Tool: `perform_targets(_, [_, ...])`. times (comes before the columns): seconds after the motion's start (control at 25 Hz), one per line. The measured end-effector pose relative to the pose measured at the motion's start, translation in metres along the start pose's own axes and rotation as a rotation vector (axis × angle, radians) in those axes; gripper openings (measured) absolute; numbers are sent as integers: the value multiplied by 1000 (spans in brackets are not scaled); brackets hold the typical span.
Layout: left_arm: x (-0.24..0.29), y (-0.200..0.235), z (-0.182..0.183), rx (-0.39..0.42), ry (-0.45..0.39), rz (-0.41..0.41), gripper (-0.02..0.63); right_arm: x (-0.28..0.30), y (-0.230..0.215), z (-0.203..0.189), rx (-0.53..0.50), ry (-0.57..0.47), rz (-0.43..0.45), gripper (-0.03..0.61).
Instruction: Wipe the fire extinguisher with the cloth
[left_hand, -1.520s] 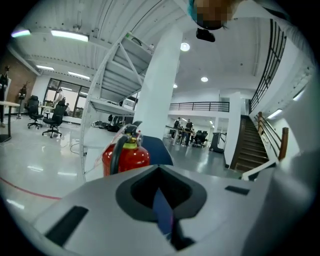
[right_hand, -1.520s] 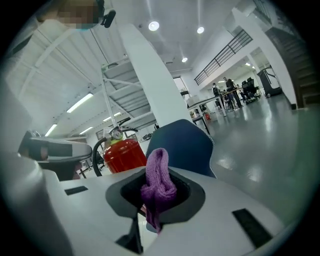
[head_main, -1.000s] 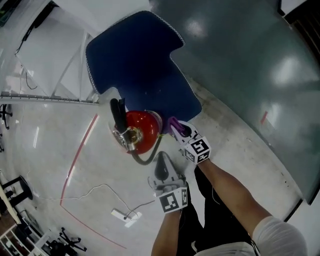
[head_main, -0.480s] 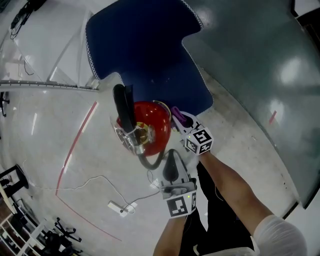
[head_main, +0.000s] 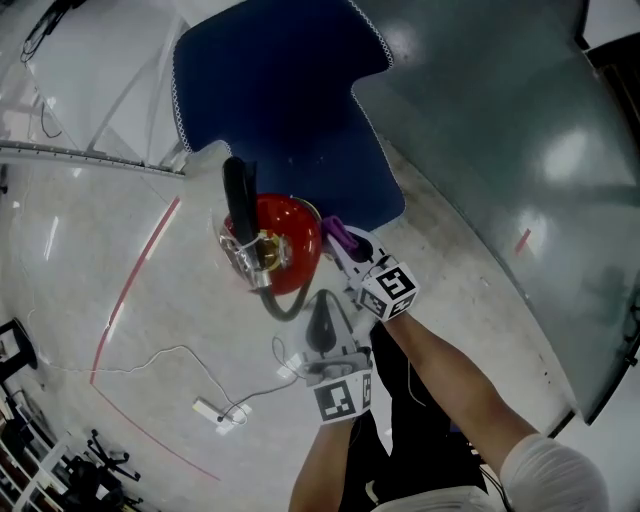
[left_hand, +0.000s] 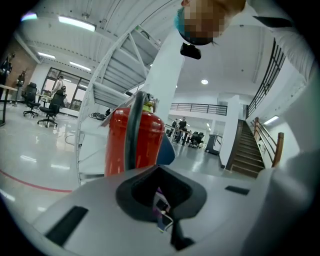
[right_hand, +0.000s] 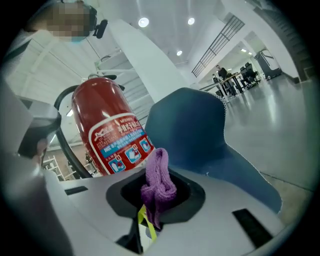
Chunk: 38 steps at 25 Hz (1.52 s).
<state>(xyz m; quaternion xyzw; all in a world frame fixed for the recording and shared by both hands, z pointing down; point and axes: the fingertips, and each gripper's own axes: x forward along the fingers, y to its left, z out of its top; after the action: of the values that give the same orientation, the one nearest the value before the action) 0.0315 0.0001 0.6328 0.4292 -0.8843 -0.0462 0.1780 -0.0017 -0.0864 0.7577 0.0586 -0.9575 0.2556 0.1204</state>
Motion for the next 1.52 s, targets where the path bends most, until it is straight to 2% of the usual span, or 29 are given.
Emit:
perform_targets(0.52, [-20, -9, 21, -9, -13, 7, 5, -44, 75, 108, -36, -173, 150, 57])
perform_targets(0.76, [-39, -13, 41, -9, -1, -4, 5, -58, 100, 140, -56, -179, 162, 57])
perform_targets(1.2, [-50, 10, 113, 45, -53, -12, 5, -63, 147, 188, -106, -162, 168, 57])
perform_targets(1.52, [-66, 15, 158, 39, -75, -70, 5, -90, 193, 238, -124, -241, 160, 57])
